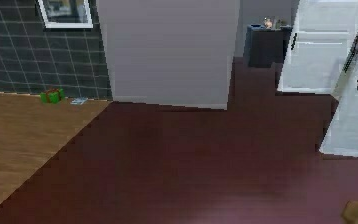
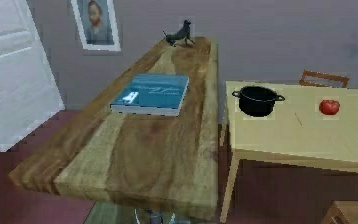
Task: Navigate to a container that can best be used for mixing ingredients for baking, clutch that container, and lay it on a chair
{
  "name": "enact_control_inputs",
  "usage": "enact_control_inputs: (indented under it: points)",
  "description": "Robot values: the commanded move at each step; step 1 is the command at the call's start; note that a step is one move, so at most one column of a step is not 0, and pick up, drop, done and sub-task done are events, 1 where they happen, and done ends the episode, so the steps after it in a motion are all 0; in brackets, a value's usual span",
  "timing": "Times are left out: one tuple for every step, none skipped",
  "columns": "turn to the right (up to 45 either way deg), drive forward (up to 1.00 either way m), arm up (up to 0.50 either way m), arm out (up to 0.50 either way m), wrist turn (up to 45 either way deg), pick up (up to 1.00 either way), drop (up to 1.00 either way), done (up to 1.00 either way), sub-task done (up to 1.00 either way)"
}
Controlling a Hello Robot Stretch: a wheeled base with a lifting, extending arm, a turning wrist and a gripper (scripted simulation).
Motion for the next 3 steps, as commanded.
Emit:
enact_control_inputs:
  points:
    - [-45.0, 0.00, 0.00, 0.00, 0.0, 0.00, 0.00, 0.00, 0.00]
    - [-36.0, 0.00, 0.00, 0.00, 0.0, 0.00, 0.00, 0.00, 0.00]
    - [0.0, 0.30, 0.00, 0.00, 0.0, 0.00, 0.00, 0.00, 0.00]
